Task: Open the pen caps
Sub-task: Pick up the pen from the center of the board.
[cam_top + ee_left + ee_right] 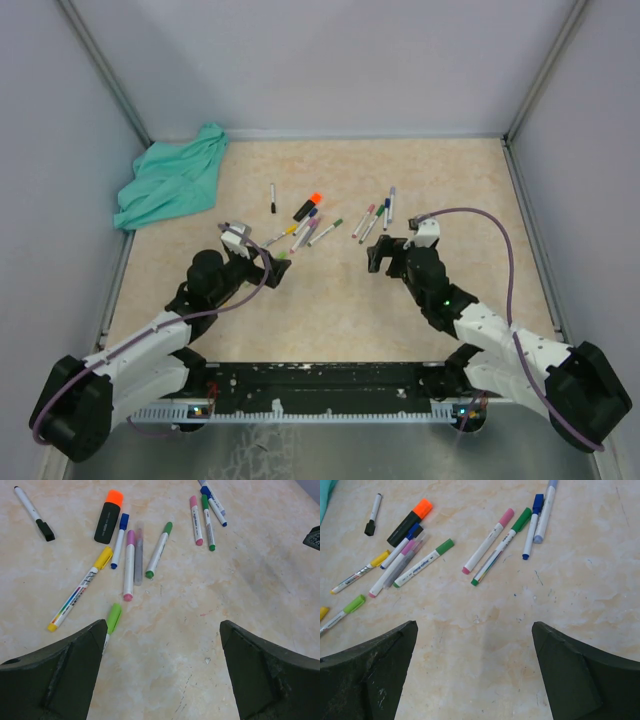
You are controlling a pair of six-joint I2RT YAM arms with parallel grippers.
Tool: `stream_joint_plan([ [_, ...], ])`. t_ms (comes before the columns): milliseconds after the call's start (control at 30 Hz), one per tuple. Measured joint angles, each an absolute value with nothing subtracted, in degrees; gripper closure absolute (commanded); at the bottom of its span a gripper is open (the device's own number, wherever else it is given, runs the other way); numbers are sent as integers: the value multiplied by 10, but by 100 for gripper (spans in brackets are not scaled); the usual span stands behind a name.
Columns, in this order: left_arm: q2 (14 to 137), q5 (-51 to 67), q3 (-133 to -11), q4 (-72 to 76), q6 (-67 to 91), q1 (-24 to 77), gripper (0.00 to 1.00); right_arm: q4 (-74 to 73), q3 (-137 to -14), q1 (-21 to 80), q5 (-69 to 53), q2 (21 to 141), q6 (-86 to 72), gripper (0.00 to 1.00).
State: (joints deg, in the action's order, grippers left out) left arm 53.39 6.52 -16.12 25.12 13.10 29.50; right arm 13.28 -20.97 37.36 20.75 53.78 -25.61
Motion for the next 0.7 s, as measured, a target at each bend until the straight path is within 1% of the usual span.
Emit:
stream_joint_plan([
  [433, 534, 71, -158, 271, 124, 295, 0, 179, -190, 375, 209, 538, -250, 1],
  [533, 533, 69, -155, 275, 121, 295, 0, 206, -176, 375, 186, 536, -232, 1],
  [700, 521, 54, -145, 277, 117, 295, 0, 255, -141, 378, 112, 522, -185, 1],
])
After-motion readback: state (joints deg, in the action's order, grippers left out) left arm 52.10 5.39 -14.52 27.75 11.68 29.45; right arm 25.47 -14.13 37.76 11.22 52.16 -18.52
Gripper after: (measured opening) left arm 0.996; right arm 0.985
